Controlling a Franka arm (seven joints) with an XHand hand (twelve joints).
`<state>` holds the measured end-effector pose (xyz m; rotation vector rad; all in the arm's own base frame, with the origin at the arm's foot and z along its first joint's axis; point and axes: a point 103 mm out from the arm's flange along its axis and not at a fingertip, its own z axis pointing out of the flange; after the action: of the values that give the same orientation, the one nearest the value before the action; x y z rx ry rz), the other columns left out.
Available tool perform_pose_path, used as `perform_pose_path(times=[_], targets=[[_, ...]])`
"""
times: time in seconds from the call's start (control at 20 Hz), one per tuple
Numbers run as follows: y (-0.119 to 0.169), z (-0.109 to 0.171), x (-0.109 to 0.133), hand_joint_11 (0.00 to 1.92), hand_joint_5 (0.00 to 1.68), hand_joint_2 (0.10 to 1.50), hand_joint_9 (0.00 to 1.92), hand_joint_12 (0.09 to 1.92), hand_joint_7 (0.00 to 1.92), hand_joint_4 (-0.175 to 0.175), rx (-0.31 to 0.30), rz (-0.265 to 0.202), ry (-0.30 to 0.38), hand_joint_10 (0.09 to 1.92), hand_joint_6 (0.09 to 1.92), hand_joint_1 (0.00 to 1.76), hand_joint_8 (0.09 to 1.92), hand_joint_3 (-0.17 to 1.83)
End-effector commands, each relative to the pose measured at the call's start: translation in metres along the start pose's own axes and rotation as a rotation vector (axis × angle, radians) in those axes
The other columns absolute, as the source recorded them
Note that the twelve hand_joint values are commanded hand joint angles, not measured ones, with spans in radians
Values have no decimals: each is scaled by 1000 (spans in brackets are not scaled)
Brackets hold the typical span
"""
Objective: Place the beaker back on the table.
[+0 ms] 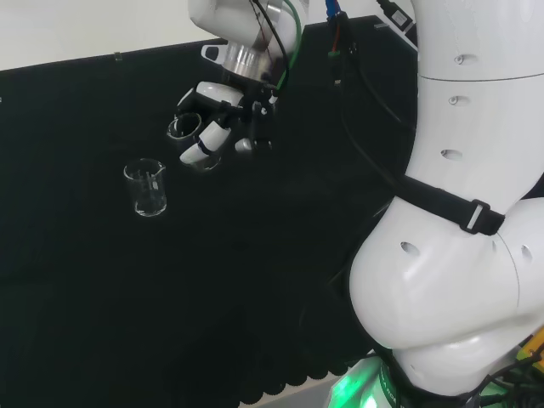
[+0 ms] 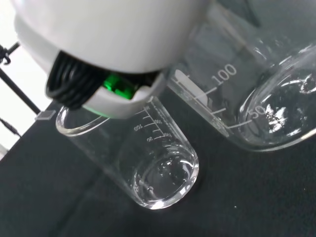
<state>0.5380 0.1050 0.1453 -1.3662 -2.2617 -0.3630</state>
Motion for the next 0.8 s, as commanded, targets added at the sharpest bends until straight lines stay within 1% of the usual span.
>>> perform_pose_path(times=[0.05, 0.6, 0.8], targets=[[-7, 11, -12, 923, 1210, 450, 1323, 868, 1413, -175, -68, 11, 37, 889, 875, 1445, 549, 988], [-4, 26, -23, 927, 1223, 454, 1329, 870, 1429, -175, -87, 20, 130, 867, 850, 1446, 504, 972], [-2, 34, -26, 928, 1225, 453, 1330, 869, 1431, -175, -74, 27, 137, 866, 848, 1445, 499, 972]])
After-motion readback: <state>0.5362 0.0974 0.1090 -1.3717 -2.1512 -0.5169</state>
